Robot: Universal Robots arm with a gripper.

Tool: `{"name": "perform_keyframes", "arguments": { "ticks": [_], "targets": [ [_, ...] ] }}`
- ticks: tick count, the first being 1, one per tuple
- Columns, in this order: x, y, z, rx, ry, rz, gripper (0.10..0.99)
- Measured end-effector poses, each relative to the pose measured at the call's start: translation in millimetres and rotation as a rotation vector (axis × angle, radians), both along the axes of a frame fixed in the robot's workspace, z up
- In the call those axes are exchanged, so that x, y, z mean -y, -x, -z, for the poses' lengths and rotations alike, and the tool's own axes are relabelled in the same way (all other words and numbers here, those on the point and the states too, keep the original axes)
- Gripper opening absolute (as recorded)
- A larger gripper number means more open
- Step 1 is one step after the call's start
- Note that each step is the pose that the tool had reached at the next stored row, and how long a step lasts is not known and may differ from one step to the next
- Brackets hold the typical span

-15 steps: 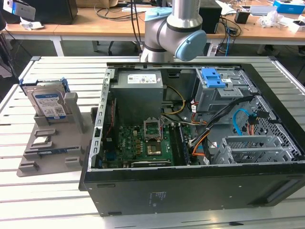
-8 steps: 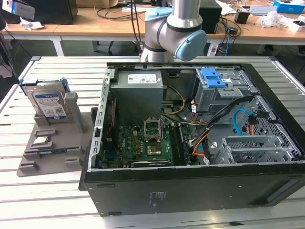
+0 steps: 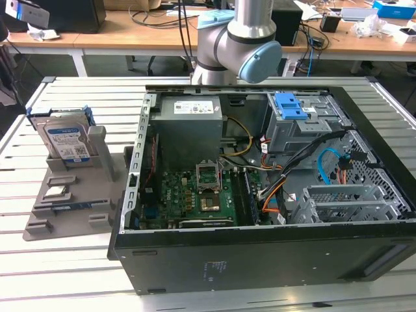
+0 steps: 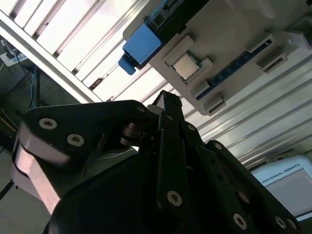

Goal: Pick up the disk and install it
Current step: 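Pick up the disk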

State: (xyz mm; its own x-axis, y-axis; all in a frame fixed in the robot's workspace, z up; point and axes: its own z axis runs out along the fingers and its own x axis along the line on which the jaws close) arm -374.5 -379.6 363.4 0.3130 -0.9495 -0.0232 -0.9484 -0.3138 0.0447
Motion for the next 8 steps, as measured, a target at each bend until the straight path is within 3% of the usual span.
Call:
{"name": "perform_keyframes", "arguments": {
  "ticks": [8],
  "targets": [
    [0.0,0.0,0.0,0.0000,0.000,0.106,0.106]
  ]
}}
